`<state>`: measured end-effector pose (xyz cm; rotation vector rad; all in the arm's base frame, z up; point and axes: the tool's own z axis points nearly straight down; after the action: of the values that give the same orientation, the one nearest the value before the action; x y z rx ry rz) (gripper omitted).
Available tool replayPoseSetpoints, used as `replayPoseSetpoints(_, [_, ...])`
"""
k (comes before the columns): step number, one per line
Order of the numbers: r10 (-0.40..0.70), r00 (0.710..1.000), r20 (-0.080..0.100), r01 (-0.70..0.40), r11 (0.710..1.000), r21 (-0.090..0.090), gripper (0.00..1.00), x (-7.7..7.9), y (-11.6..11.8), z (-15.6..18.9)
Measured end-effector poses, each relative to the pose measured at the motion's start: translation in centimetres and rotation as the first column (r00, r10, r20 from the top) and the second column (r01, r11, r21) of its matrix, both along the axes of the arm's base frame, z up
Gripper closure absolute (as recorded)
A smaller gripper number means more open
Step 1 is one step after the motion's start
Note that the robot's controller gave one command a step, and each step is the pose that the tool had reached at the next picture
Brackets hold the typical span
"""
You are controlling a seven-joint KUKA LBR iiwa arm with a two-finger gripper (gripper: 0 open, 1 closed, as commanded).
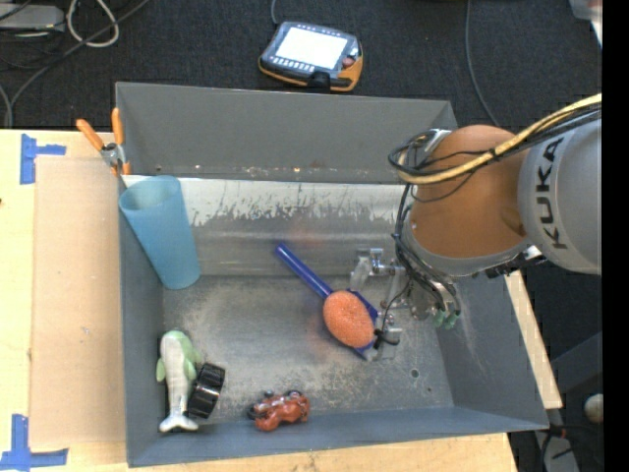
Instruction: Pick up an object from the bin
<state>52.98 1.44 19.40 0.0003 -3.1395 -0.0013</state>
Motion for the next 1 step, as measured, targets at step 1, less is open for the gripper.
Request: replayPoseSetpoints(1, [-0.043, 0.999, -0.002, 0.043, 0.999, 0.001, 0.00, 6.49, 2.10, -7.74])
